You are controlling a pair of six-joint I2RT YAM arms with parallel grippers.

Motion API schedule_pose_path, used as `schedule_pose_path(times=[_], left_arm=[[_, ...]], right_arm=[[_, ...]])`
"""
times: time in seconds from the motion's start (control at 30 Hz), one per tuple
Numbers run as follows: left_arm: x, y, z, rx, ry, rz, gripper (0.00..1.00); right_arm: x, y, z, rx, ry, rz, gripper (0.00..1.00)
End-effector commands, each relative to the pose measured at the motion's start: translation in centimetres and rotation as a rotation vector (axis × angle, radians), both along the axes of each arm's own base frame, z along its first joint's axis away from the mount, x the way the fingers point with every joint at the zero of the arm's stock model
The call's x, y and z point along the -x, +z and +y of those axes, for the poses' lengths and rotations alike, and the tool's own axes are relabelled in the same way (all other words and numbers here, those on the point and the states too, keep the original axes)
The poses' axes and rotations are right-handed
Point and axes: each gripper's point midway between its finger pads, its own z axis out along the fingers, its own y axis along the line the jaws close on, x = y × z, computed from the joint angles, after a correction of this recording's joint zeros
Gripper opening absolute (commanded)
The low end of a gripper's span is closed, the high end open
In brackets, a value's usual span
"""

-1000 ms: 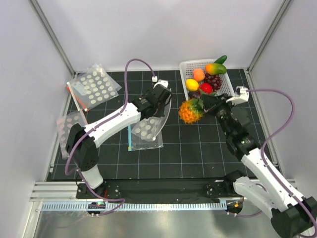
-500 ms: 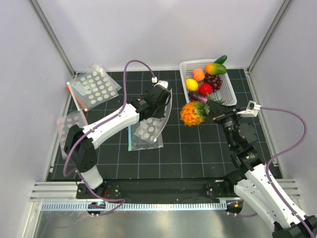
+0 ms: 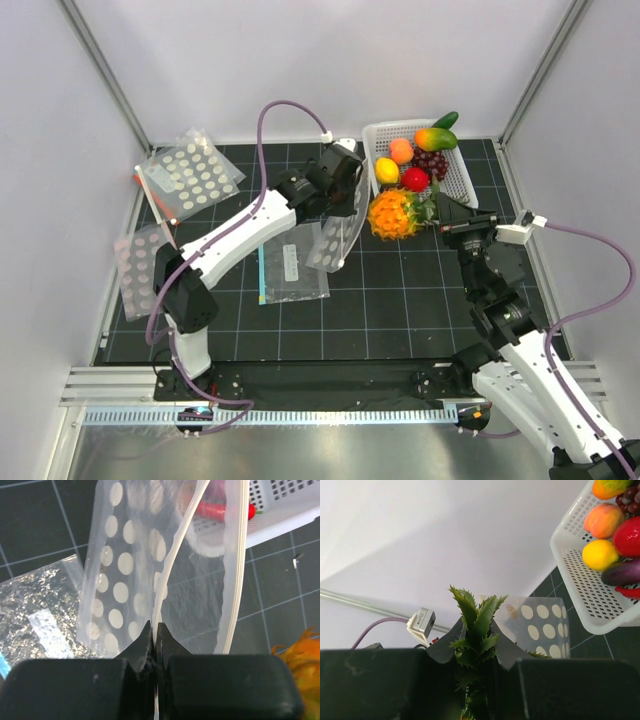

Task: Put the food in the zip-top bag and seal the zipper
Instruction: Place the fake fruit in the zipper food storage bag.

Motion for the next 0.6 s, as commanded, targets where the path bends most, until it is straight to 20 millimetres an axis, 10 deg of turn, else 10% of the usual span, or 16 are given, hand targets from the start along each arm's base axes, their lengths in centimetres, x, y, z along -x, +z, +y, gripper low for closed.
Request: schedule_pose_path(times=[0.0, 0.57], left_arm=[[0.3, 1.9, -1.6, 0.045, -0.025, 0.012, 0.0], [1.7, -0.9, -3.7, 0.118, -0.102, 0.086, 0.0]], right_arm=[[1.5, 4.6, -1.8, -0.129, -0.056, -0.119, 0.01], [0.2, 4.4, -0.6, -0.241, -0.012, -0.194, 0.01]])
